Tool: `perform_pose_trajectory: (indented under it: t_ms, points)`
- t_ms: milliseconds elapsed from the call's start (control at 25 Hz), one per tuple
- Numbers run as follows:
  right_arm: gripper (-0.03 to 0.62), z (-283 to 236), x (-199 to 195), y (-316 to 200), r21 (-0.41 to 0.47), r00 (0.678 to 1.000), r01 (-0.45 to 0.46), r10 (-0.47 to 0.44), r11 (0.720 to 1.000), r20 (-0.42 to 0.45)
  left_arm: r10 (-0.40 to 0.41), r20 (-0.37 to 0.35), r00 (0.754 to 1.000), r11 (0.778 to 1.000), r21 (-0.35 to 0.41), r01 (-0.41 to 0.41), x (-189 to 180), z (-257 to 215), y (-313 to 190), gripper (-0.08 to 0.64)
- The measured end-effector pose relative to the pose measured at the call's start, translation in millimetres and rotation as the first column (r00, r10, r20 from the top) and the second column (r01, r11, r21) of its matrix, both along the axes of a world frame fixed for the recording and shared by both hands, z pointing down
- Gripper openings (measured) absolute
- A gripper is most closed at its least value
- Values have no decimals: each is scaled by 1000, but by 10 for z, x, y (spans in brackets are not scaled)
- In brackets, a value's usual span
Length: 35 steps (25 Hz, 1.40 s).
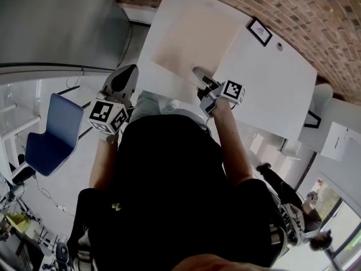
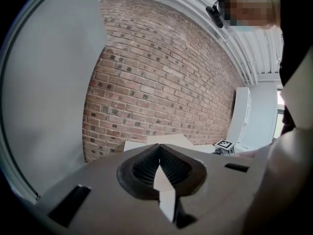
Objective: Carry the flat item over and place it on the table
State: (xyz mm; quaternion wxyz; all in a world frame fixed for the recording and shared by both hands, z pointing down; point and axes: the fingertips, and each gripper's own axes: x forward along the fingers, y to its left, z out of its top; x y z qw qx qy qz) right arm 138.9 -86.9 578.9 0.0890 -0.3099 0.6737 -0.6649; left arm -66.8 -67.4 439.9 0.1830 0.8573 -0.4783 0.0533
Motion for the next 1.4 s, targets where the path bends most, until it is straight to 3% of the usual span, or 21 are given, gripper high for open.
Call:
perform_pose_trajectory:
  t_ms: [160,720,1400]
  points:
    - [281,113,-97,-211,-22,1000,-2,1,1000,-26,12,-28,1000,1000,-13,-12,-135,1,-254,5]
    - [285,468,-392,-790,-125,996,-53,45,991,-73,65,-26,998,996,-56,-67,-530,134,-929,5]
    - [308,736,-398,-1384,-123,981,-52,28,991,-192,101,-59,993,987,-119,-108,-639,374,-1429,5]
